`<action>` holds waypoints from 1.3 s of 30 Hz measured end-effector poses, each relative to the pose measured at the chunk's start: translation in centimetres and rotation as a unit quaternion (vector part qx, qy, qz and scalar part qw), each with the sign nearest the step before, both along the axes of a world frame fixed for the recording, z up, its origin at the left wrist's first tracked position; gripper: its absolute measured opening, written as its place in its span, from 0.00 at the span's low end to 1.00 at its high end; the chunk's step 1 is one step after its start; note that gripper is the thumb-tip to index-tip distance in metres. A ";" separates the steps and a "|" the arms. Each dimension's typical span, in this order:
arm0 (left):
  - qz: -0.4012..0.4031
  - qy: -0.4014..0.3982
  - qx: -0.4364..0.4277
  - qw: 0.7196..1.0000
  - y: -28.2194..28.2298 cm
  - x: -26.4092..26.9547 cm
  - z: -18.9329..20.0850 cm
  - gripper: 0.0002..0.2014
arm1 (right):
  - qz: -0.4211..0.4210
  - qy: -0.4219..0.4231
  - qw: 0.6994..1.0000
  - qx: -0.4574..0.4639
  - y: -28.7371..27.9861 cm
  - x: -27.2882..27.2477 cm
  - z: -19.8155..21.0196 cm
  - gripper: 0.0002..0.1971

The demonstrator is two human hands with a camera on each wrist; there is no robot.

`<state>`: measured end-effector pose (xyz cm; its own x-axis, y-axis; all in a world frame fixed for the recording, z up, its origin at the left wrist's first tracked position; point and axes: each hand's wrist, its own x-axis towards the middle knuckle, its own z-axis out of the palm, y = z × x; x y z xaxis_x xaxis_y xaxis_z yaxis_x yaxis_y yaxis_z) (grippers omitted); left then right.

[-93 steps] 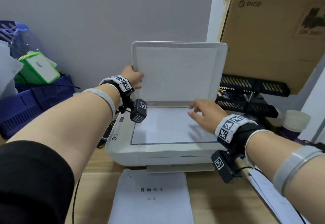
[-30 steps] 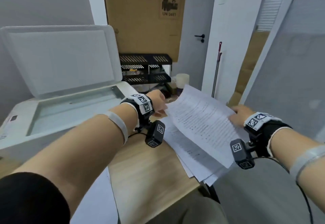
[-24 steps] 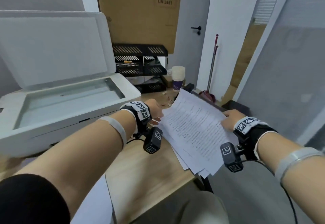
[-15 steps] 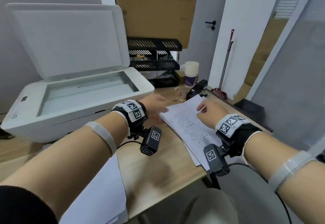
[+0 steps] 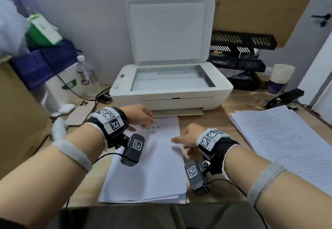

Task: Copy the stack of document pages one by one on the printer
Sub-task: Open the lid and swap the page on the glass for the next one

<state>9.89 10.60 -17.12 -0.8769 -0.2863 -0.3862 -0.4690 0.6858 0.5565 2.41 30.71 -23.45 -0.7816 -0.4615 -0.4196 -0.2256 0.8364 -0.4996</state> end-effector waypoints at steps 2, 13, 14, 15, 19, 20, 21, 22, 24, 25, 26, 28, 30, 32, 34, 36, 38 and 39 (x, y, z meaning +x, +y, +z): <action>0.031 -0.017 -0.037 0.999 -1.8 1.3 -0.1 0.14 | 0.024 0.045 0.998 0.044 -0.8 0.0 0.1 0.25; 0.123 0.004 -0.095 0.988 -4.5 4.4 -2.2 0.25 | 0.018 0.080 0.996 0.035 -2.9 0.0 -1.1 0.16; 0.130 -0.001 -0.095 0.987 -4.5 4.6 -2.3 0.25 | 0.024 0.081 0.995 0.043 -3.0 0.1 -1.0 0.19; 0.136 -0.005 -0.095 0.986 -4.6 4.8 -2.4 0.24 | 0.027 0.079 0.995 0.050 -3.1 0.3 -0.9 0.20; 0.159 -0.018 -0.097 0.982 -4.8 5.4 -3.0 0.29 | 0.029 0.064 0.997 0.039 -3.3 0.2 -1.0 0.12; 0.171 -0.016 -0.092 0.981 -5.0 5.5 -3.2 0.31 | 0.027 0.056 0.998 0.028 -3.3 0.1 -1.1 0.09; 0.178 -0.013 -0.089 0.980 -5.1 5.7 -3.3 0.31 | 0.024 0.047 0.999 0.014 -3.1 0.0 -1.0 0.07; 0.186 -0.008 -0.081 0.979 -5.1 5.8 -3.4 0.29 | 0.019 0.041 0.999 -0.005 -3.0 -0.1 -1.1 0.06; 0.210 0.022 -0.033 0.977 -5.1 5.9 -3.9 0.21 | -0.004 0.027 0.998 -0.049 -2.6 -0.1 -1.2 0.07; 0.229 0.041 0.008 0.972 -5.1 5.9 -4.2 0.17 | -0.014 0.024 0.997 -0.067 -2.3 -0.1 -1.3 0.07; 0.247 0.053 0.050 0.966 -5.1 5.9 -4.4 0.14 | -0.017 0.026 0.996 -0.082 -2.0 -0.1 -1.4 0.07; 0.261 0.067 0.109 0.957 -5.3 6.0 -4.5 0.11 | -0.006 0.024 0.994 -0.105 -1.4 -0.2 -1.4 0.05; 0.255 0.070 0.125 0.956 -5.6 6.0 -4.5 0.10 | 0.015 0.021 0.992 -0.122 -0.8 -0.3 -1.0 0.03; 0.240 0.065 0.116 0.962 -5.8 6.1 -4.5 0.12 | 0.044 0.035 0.991 -0.125 -0.3 -0.3 -0.5 0.05; 0.232 0.055 0.123 0.963 -5.6 6.0 -4.4 0.16 | 0.078 0.060 0.987 -0.128 0.2 -0.3 -0.1 0.07; 0.194 0.061 0.043 0.978 -5.0 5.9 -3.7 0.21 | 0.114 0.089 0.981 -0.130 0.7 -0.2 0.3 0.11; 0.131 0.120 -0.048 0.983 -4.3 5.5 -2.5 0.31 | 0.143 0.129 0.973 -0.128 0.9 -0.2 1.4 0.11; 0.105 0.160 -0.068 0.979 -3.8 5.4 -1.5 0.37 | 0.159 0.156 0.967 -0.122 0.9 -0.1 2.2 0.09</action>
